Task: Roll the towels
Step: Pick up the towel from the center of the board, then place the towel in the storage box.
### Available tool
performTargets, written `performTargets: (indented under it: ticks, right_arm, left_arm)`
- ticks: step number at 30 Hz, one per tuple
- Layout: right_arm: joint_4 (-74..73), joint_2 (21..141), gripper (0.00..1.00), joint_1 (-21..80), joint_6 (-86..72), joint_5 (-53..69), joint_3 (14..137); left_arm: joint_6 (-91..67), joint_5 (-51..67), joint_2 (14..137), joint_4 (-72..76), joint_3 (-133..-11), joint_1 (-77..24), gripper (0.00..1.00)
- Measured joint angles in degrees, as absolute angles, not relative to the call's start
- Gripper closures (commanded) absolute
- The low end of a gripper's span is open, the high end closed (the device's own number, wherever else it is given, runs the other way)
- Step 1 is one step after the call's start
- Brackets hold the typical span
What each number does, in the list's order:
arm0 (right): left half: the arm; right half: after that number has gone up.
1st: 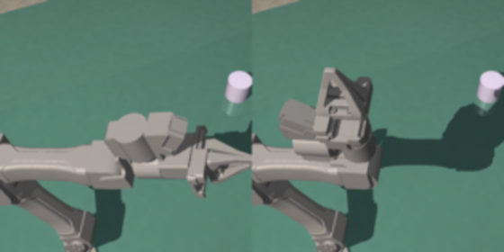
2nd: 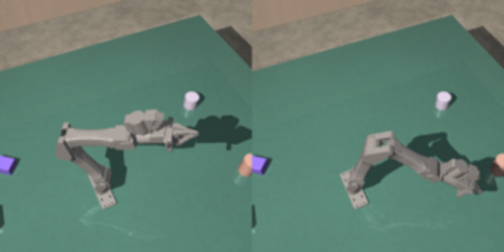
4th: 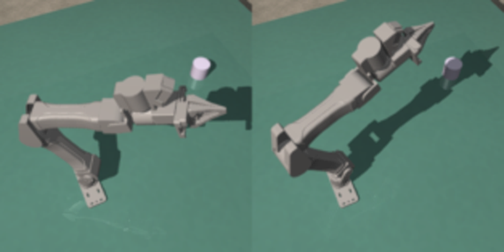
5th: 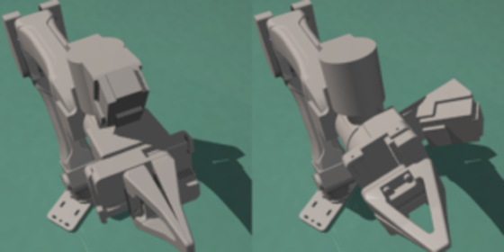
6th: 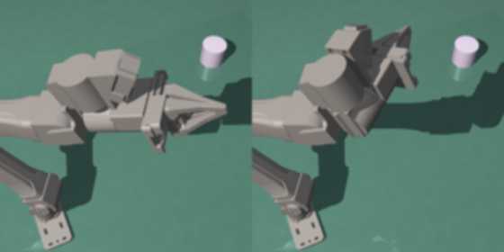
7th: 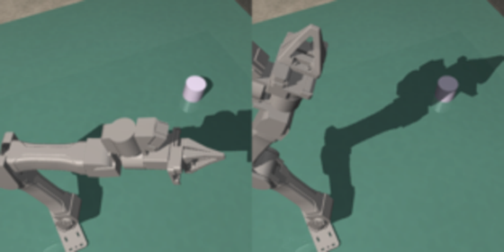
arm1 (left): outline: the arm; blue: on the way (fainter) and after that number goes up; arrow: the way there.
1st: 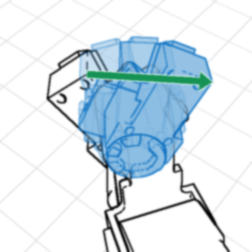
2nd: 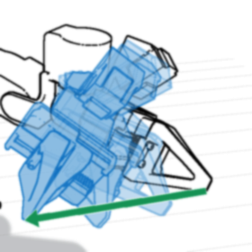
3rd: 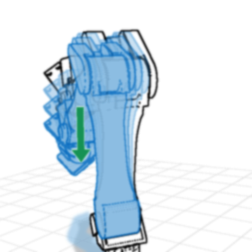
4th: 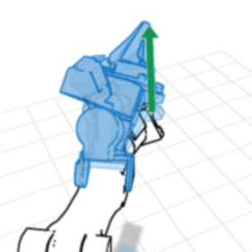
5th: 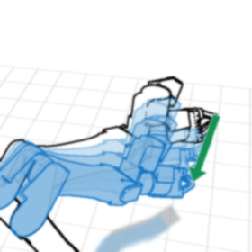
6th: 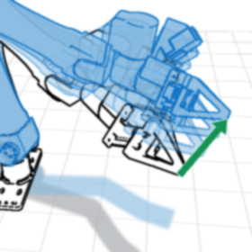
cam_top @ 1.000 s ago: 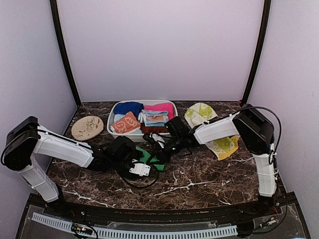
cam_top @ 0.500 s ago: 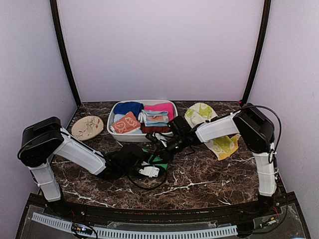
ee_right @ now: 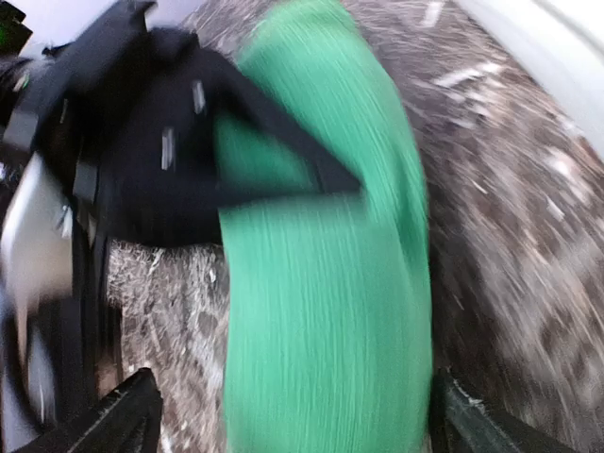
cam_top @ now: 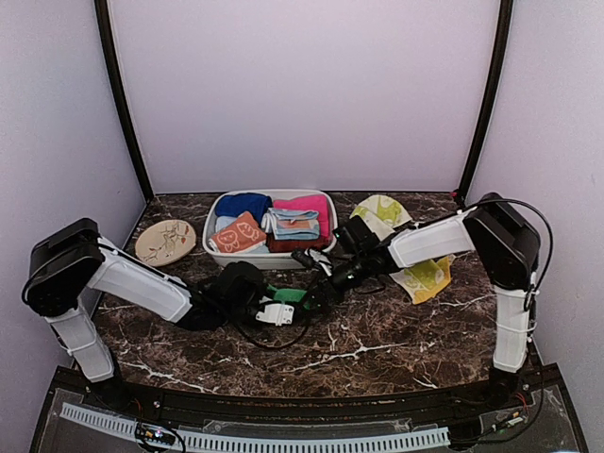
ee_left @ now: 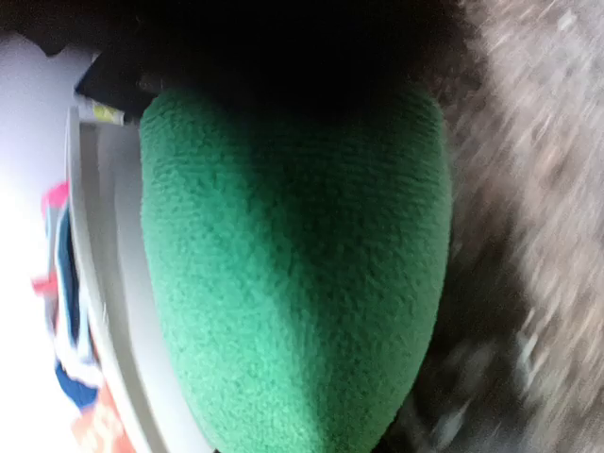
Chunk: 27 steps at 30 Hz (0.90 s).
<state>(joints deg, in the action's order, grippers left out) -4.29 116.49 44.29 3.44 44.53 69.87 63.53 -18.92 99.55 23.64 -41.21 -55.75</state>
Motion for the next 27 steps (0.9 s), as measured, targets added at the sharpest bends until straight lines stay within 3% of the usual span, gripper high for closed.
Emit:
performTargets:
  ticks: [7,13,27]
  right_arm:
    - [-3.97,100.99,0.00,34.57,-1.15,34.98,66.98]
    - [-0.71,84.29,0.00,33.26,0.23,17.80,62.87]
    - [-0.45,81.34,0.00,33.26,0.08,13.82,54.94]
  left_arm:
    - [54.50,-13.80,87.29,-2.42,-55.00,-40.51,1.00]
    - [51.62,-8.29,82.91,-9.91,-65.73,-31.40,1.00]
    - [56.99,-8.19,107.77,-5.10,-79.13,-21.32,1.00]
